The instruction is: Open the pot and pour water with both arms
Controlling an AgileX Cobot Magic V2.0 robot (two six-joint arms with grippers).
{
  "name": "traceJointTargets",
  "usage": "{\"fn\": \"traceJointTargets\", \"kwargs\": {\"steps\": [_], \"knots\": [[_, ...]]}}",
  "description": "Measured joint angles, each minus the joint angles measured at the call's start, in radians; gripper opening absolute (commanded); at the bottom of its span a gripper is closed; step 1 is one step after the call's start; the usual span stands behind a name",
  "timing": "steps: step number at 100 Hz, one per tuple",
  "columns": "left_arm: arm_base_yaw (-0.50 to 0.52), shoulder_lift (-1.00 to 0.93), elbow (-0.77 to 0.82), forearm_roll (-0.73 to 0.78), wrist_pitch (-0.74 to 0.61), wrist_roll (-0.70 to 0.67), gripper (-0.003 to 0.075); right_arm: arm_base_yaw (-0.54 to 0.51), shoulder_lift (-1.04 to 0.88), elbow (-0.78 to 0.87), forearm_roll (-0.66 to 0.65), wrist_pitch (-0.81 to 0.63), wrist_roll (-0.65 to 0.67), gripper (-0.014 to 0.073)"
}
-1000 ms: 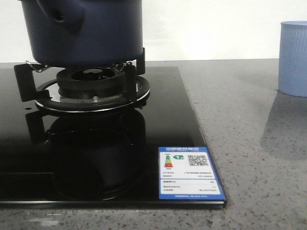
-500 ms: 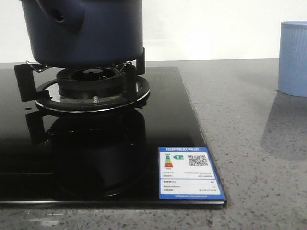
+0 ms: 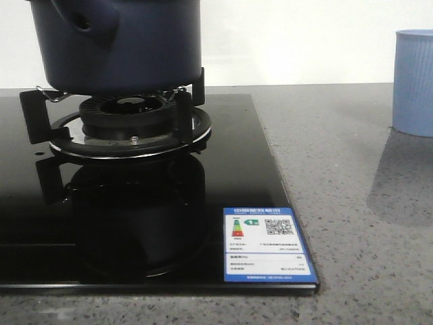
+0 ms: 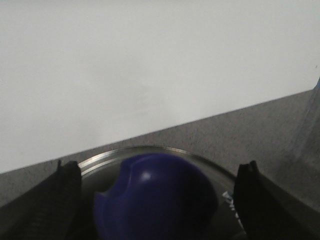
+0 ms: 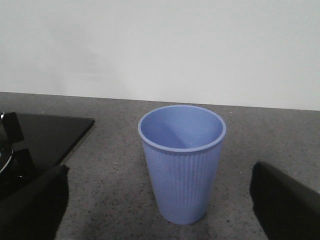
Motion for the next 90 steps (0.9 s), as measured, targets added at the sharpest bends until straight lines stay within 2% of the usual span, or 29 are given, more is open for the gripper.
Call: {"fn": "traceJointTargets", "kwargs": {"steps": [12,22,29,44,46,67,90], "knots": [[0.026,-0.097,0.0,0.003,0.002,0.011,0.054,0.016,0.0,0.0,0.0,-0.006,0.0,0.0634],[0.075,-0.174,0.0,0.008,0.031,0.013,0.0429,0.018,0.0,-0.007,-0.002,-0.01,0.0,0.0528],[0.119,-0.229,0.005,0.016,0.04,0.014,0.0305,0.02,0.0,-0.021,-0.002,-0.012,0.0,0.0379],[0.221,-0.347,0.06,0.02,0.064,0.014,-0.0015,0.02,0.0,-0.039,-0.002,-0.016,0.0,-0.0041],[0.235,-0.357,0.072,0.02,0.07,0.014,-0.0017,0.02,0.0,-0.039,-0.002,-0.016,0.0,-0.0073],[0.305,-0.523,0.253,0.027,0.097,0.015,-0.0019,0.02,-0.035,-0.035,-0.027,-0.023,0.0,-0.007],[0.306,-0.8,0.542,0.018,0.089,0.015,-0.0019,0.02,-0.258,0.092,-0.054,-0.008,0.0,-0.0071]]}}
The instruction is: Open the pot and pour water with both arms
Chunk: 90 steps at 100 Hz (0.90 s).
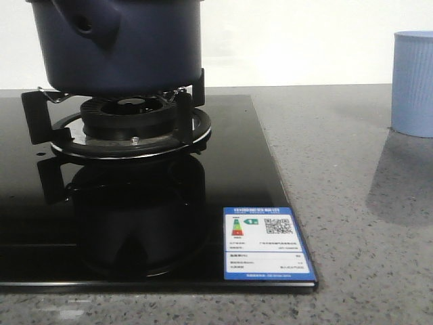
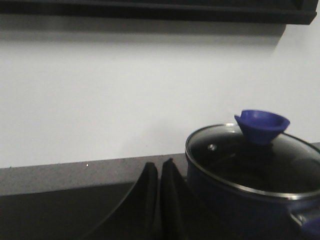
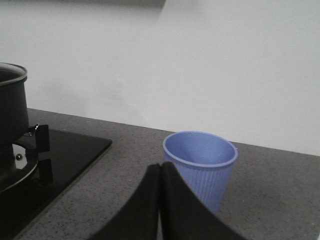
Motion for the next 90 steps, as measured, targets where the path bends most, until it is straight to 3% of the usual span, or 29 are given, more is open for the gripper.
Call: {"fn": "traceJointTargets", "kwargs": {"steps": [30,90], "knots": [[0.0,-0.316,0.249,-0.055,-0.001,0.0,-0.0019,0.0,-0.25,0.138,-0.004,0.102,0.0,-0.0071],[0.0,-0.344,0.271,-0.106,-0.005,0.0,-0.0019,0.0,-0.26,0.141,-0.004,0.115,0.0,-0.0071]]}}
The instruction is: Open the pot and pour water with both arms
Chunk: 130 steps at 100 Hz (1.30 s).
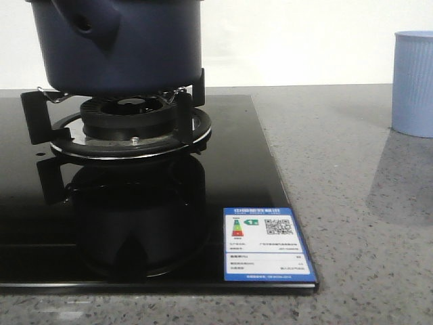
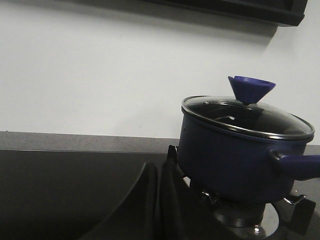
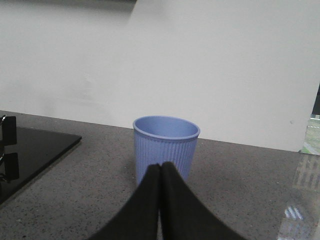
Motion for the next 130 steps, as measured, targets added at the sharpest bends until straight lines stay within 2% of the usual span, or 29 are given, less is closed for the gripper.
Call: {"fn": "traceJointTargets", "kwargs": {"steps": [41,51,56,68,79,102,130], "knots": [[0.0,0.0,0.002,-0.002,0.0,0.0,-0.0019,0.0,0.0,0.0,0.0,0.0,0.0,-0.0071],[0.002,-0.001,0.014,0.077,0.0,-0.015,-0.0019,0.0,0.0,0.0,0.0,0.0,0.0,-0.0071],[0.009,-0.002,0.025,0.174,0.002,-0.085,-0.0019,0.0,0.0,0.0,0.0,0.0,0.0,-0.0071],[0.059,-0.022,0.074,0.431,0.008,-0.365,-0.0019,0.0,0.0,0.0,0.0,0.0,0.0,-0.0071],[0.099,-0.075,0.126,0.522,0.05,-0.452,-0.0019,0.0,0.0,0.0,0.0,0.0,0.0,-0.0071],[0.142,-0.16,0.21,0.554,0.112,-0.483,-0.0019,0.0,0.0,0.0,0.0,0.0,0.0,-0.0071],[0.155,-0.16,0.21,0.528,0.093,-0.495,-0.0019,0.0,0.0,0.002,0.0,0.0,0.0,-0.0071]]}}
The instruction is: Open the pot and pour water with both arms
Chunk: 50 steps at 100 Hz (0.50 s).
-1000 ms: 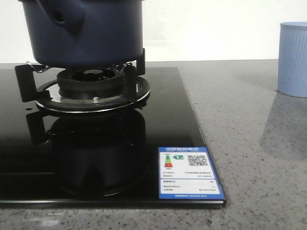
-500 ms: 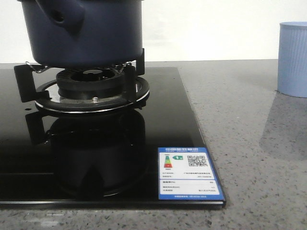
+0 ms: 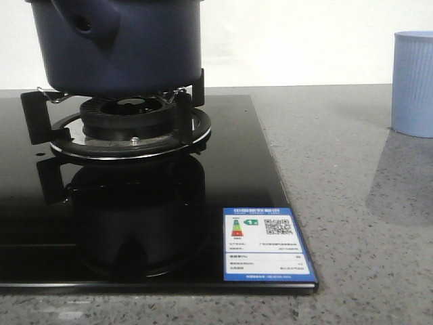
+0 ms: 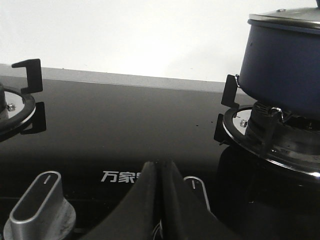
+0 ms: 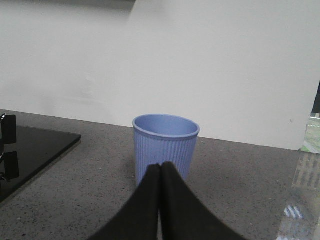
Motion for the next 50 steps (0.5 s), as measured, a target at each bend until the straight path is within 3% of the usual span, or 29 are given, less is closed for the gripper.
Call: {"fn": "traceJointTargets", "kwargs": {"steps": [50], "knots": [[0.0,0.0,0.0,-0.006,0.0,-0.004,-0.0019,0.0,0.0,0.0,0.0,0.0,0.0,-0.0071]]}}
